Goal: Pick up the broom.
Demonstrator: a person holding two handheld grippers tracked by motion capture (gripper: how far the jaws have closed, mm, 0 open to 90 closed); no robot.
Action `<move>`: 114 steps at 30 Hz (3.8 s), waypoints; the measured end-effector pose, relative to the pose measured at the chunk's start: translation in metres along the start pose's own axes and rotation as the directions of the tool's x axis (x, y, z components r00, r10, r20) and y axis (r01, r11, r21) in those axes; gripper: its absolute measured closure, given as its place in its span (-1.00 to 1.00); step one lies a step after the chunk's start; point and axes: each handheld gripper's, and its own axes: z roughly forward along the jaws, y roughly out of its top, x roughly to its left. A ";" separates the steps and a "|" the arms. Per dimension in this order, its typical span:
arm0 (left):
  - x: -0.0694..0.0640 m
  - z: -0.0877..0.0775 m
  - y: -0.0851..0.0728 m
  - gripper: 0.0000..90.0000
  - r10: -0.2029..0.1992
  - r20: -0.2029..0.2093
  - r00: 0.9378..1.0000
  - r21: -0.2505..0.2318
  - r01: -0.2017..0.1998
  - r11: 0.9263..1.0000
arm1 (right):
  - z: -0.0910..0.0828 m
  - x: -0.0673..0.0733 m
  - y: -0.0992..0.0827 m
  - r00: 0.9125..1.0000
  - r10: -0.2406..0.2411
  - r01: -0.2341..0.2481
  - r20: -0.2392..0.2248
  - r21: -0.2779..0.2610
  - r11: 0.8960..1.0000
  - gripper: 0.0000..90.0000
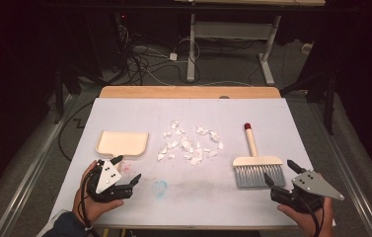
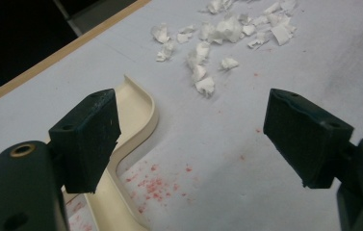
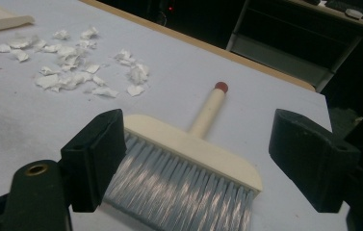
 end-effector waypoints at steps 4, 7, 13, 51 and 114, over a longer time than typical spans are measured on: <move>-0.001 0.000 0.000 -0.57 0.004 0.002 1.000 0.005 -0.004 1.000 | 0.000 0.000 0.000 1.000 0.005 -0.005 0.004 0.003 1.000 -0.49; -0.002 0.000 0.001 -0.57 0.006 0.003 1.000 0.000 -0.006 1.000 | -0.001 0.000 0.001 1.000 0.003 -0.003 0.007 0.000 1.000 -0.49; -0.001 -0.001 -0.001 -0.57 0.003 0.010 1.000 0.004 -0.003 1.000 | 0.003 -0.002 0.008 1.000 0.011 -0.011 0.017 0.022 1.000 -0.49; -0.002 0.007 -0.004 -0.57 0.001 0.029 1.000 0.051 -0.003 0.999 | 0.199 -0.042 0.030 0.967 0.244 -0.238 0.075 0.615 0.752 -0.06; -0.143 0.120 0.154 -0.12 -0.100 0.547 0.831 -0.088 0.176 0.980 | 0.040 0.033 0.098 0.976 0.155 -0.169 -0.152 -0.080 0.982 0.57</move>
